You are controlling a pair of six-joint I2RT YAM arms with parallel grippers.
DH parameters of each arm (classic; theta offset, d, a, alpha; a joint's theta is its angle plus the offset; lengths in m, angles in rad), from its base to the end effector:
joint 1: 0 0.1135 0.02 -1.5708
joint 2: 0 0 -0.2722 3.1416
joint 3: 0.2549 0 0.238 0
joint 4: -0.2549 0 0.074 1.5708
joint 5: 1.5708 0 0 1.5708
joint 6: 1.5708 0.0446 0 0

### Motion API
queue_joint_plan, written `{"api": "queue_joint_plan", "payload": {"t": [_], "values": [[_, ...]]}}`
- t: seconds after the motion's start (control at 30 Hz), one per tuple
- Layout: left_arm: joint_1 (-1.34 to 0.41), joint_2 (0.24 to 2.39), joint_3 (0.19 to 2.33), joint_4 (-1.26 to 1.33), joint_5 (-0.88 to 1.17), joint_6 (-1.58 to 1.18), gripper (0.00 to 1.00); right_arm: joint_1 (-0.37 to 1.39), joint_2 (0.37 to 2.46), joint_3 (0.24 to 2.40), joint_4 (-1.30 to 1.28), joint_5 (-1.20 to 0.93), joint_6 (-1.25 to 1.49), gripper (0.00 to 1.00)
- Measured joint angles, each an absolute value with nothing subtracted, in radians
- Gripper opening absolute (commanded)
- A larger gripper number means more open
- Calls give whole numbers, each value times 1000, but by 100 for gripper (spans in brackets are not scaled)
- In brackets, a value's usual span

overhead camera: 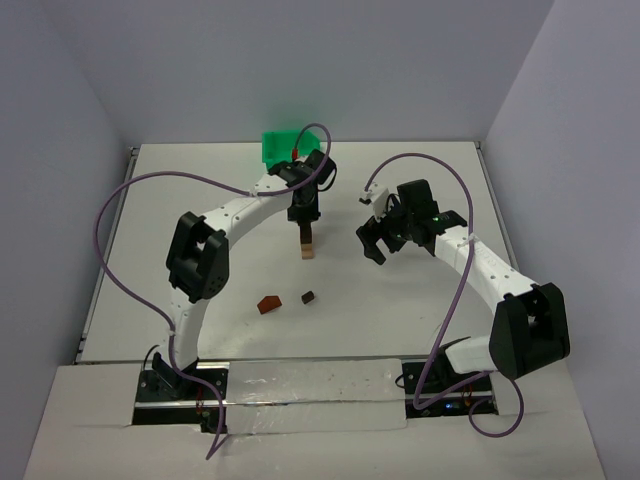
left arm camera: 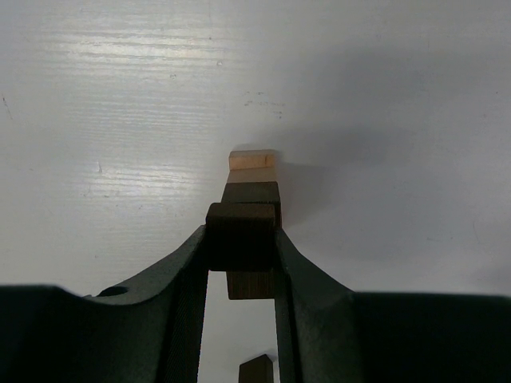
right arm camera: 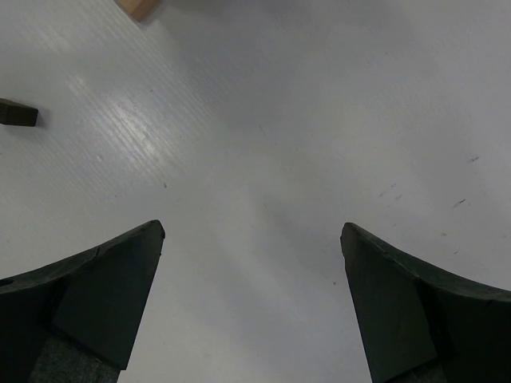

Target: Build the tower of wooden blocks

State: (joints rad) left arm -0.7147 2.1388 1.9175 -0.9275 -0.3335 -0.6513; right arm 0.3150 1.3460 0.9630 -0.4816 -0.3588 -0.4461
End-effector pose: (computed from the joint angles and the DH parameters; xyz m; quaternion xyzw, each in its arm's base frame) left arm 0.3509 -0.2851 0.2450 -0.0042 0.9649 -0.0045 0.2626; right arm 0.2523 0.0987 0.2604 -0.4002 0.8343 0.1448 0.3505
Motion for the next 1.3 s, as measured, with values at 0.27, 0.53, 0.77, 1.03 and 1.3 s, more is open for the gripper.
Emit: {"api": "queue_joint_plan", "payload": {"t": [0.27,0.53,0.77,1.03,1.3], "values": [[-715,2142,1921,-930,-334,-651,31,315,1346,963,-482,-359,-446,100],[-715,2142,1932,-932,-334,-651,32,315,1346,963,-482,-359,-446,100],[-715,2143,1932,-932,-334,-651,36,315,1346,963,-482,-360,-446,100],[-715,2152,1935,-933,-334,-651,36,315,1346,963,-482,-360,-447,100],[-715,2161,1943,-934,-333,-651,41,315,1346,963,-482,-360,-447,100]]}}
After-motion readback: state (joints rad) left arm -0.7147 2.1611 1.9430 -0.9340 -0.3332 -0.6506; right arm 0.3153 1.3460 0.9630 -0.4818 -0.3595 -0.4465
